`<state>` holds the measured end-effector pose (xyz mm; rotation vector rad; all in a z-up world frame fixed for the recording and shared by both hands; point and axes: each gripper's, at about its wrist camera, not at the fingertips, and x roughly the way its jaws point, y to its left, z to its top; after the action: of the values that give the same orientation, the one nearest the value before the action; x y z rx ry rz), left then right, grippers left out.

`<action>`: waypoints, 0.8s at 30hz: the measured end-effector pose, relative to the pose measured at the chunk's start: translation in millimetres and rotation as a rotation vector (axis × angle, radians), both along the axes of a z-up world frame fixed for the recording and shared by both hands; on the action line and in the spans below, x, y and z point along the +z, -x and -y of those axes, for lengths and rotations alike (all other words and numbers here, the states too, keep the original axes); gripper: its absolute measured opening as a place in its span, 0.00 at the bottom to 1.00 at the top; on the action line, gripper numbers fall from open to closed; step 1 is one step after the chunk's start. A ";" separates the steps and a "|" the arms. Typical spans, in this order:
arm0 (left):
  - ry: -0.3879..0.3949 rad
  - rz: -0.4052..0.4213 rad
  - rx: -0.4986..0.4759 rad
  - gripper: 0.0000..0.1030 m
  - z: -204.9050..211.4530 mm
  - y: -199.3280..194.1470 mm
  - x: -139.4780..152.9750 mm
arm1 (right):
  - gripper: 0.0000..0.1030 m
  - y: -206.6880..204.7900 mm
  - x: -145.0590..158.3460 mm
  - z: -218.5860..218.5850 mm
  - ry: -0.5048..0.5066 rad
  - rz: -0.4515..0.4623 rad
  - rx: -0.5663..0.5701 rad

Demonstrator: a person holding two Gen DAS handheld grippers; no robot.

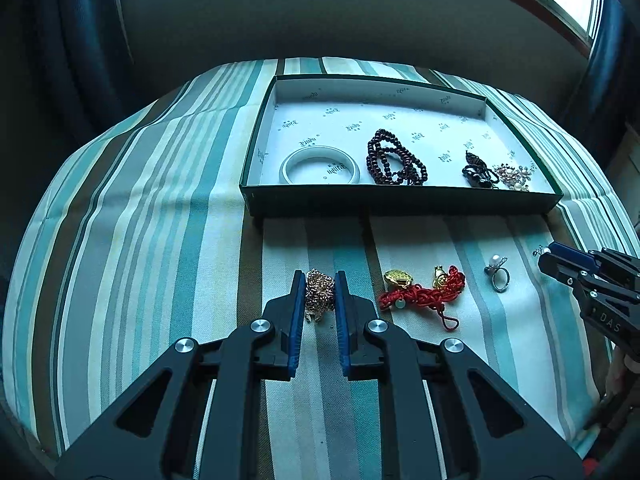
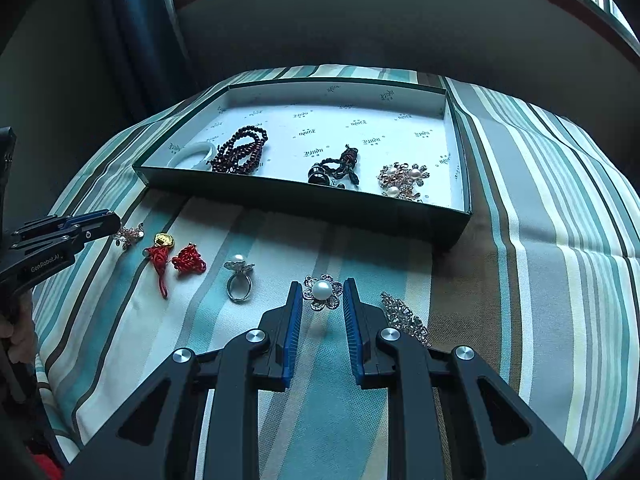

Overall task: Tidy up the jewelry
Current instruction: 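Carry the gold chain with the left gripper while the right gripper carries the brooch over the box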

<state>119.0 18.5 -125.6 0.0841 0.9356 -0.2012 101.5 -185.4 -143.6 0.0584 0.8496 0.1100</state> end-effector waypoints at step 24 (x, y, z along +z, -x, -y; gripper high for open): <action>0.062 0.136 -0.047 0.14 17.4 -7.8 58.3 | 0.21 4.6 52.7 3.9 -0.001 0.138 -0.009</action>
<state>126.7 1.1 -67.4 0.0620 0.7921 -0.2648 97.0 -189.3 -90.9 0.0550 0.7110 0.1043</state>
